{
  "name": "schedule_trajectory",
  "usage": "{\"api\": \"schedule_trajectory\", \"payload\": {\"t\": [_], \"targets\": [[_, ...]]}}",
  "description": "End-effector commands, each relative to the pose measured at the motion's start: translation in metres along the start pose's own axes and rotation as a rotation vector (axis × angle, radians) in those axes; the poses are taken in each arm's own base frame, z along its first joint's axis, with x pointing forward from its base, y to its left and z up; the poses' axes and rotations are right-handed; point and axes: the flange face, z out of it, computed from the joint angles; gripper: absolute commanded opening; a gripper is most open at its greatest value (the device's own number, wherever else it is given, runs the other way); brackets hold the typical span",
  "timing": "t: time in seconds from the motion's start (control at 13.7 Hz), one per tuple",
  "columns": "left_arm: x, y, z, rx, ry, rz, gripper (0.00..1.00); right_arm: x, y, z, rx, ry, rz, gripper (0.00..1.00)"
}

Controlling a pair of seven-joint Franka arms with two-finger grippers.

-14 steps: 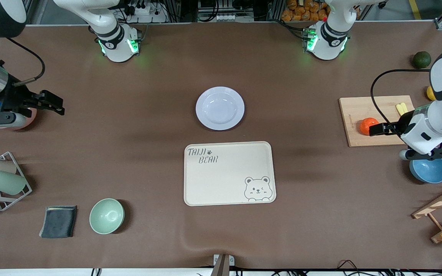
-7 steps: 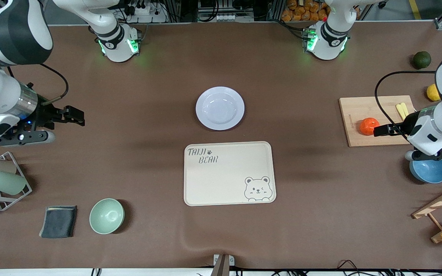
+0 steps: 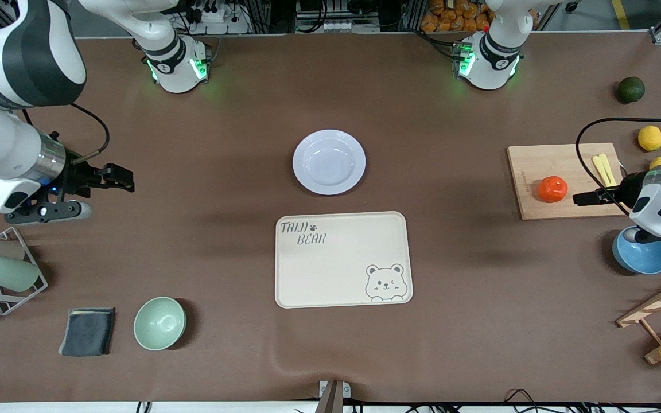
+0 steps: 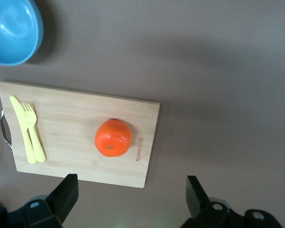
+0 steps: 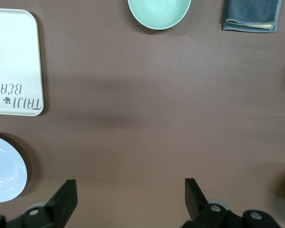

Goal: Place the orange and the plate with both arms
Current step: 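Lower the left gripper around the orange on the cutting board and close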

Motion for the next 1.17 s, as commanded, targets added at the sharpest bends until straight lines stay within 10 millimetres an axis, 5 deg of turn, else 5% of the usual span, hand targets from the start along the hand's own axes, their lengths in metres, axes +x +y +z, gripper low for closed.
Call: {"api": "schedule_trajectory", "payload": {"t": [0.0,0.44,0.66,1.09], "targets": [[-0.009,-0.019,0.035,-0.01,-0.008,-0.026,1.0,0.002,0.0,-0.001,0.015,0.019,0.016,1.0],[-0.033,-0.025,0.115,0.047,0.014,-0.014,1.0,0.008,0.009,-0.001,0.051,0.05,0.042,1.0],[-0.03,-0.027,0.135,0.088,-0.007,0.009,1.0,0.015,0.028,-0.01,0.06,0.117,0.074,1.0],[-0.022,-0.031,0.173,0.076,-0.034,0.007,1.0,0.034,0.028,0.003,0.053,0.119,0.052,1.0]]}}
